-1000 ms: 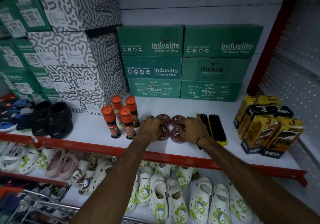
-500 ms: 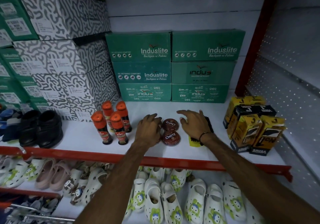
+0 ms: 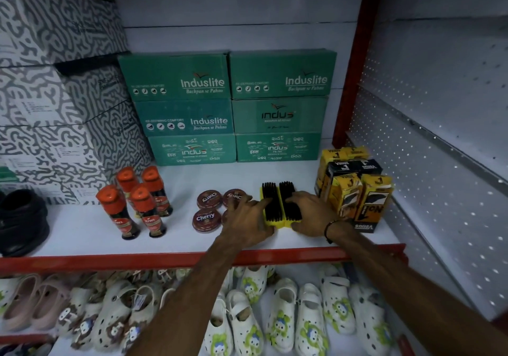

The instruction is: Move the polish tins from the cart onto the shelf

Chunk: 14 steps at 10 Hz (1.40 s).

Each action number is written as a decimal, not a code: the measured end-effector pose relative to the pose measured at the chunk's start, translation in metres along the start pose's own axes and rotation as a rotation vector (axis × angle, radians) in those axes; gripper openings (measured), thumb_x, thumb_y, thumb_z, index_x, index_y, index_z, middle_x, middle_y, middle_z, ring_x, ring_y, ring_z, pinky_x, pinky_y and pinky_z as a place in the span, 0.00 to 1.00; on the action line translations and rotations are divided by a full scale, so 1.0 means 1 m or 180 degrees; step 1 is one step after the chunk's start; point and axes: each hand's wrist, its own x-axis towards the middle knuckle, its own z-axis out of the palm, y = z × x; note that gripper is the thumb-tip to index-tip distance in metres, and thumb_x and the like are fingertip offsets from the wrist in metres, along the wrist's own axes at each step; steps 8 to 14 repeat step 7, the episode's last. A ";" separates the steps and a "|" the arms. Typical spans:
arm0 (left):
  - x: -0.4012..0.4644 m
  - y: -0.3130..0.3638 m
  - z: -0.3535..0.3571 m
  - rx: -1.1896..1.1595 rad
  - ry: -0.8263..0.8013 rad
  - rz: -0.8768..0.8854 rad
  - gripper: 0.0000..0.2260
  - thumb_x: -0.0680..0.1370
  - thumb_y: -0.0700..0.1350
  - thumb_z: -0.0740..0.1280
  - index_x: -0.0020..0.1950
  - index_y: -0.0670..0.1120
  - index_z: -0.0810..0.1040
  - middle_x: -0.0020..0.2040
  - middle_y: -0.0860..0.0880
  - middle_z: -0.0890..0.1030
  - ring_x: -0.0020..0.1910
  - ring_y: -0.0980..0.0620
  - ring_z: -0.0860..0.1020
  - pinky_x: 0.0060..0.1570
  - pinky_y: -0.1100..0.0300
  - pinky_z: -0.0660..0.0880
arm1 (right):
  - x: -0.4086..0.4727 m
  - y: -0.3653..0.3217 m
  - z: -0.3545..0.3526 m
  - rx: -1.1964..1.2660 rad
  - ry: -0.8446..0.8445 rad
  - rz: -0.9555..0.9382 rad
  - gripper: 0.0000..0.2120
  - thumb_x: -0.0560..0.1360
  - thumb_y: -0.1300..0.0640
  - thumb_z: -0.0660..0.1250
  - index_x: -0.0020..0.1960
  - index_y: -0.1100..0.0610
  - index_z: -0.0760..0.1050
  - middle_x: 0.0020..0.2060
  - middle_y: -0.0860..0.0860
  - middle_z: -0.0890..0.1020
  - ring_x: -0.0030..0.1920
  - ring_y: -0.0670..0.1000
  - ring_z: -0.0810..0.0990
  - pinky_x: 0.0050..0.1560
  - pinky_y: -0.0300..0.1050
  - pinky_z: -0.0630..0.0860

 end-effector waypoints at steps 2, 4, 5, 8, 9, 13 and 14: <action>0.002 0.001 -0.001 -0.0098 -0.0090 -0.0051 0.36 0.72 0.58 0.70 0.79 0.52 0.64 0.71 0.46 0.78 0.76 0.43 0.66 0.74 0.34 0.60 | 0.001 0.004 0.009 0.0109 0.0061 0.0019 0.33 0.71 0.60 0.72 0.74 0.55 0.69 0.74 0.57 0.70 0.74 0.59 0.70 0.73 0.54 0.71; 0.003 0.002 0.002 -0.0187 0.0038 -0.0035 0.36 0.72 0.57 0.70 0.78 0.53 0.65 0.69 0.44 0.79 0.75 0.43 0.68 0.74 0.35 0.60 | 0.001 0.005 0.007 0.0101 0.0106 -0.0051 0.32 0.70 0.60 0.73 0.73 0.55 0.71 0.72 0.57 0.72 0.72 0.59 0.72 0.72 0.55 0.72; 0.002 0.003 0.002 -0.0210 0.0035 -0.0044 0.36 0.72 0.57 0.69 0.78 0.53 0.64 0.69 0.45 0.80 0.75 0.42 0.68 0.75 0.35 0.59 | -0.001 0.004 0.006 0.0116 0.0080 -0.0071 0.33 0.70 0.59 0.74 0.73 0.55 0.71 0.72 0.57 0.72 0.72 0.59 0.72 0.71 0.55 0.73; 0.001 -0.005 -0.005 -0.0162 0.0075 0.0018 0.37 0.73 0.60 0.69 0.80 0.54 0.61 0.72 0.45 0.77 0.76 0.43 0.67 0.76 0.39 0.59 | 0.001 -0.002 -0.001 0.0230 0.0307 -0.0170 0.30 0.70 0.55 0.74 0.71 0.56 0.74 0.67 0.57 0.77 0.67 0.59 0.77 0.66 0.52 0.77; 0.001 -0.005 -0.005 -0.0162 0.0075 0.0018 0.37 0.73 0.60 0.69 0.80 0.54 0.61 0.72 0.45 0.77 0.76 0.43 0.67 0.76 0.39 0.59 | 0.001 -0.002 -0.001 0.0230 0.0307 -0.0170 0.30 0.70 0.55 0.74 0.71 0.56 0.74 0.67 0.57 0.77 0.67 0.59 0.77 0.66 0.52 0.77; 0.001 -0.005 -0.005 -0.0162 0.0075 0.0018 0.37 0.73 0.60 0.69 0.80 0.54 0.61 0.72 0.45 0.77 0.76 0.43 0.67 0.76 0.39 0.59 | 0.001 -0.002 -0.001 0.0230 0.0307 -0.0170 0.30 0.70 0.55 0.74 0.71 0.56 0.74 0.67 0.57 0.77 0.67 0.59 0.77 0.66 0.52 0.77; 0.001 -0.005 -0.005 -0.0162 0.0075 0.0018 0.37 0.73 0.60 0.69 0.80 0.54 0.61 0.72 0.45 0.77 0.76 0.43 0.67 0.76 0.39 0.59 | 0.001 -0.002 -0.001 0.0230 0.0307 -0.0170 0.30 0.70 0.55 0.74 0.71 0.56 0.74 0.67 0.57 0.77 0.67 0.59 0.77 0.66 0.52 0.77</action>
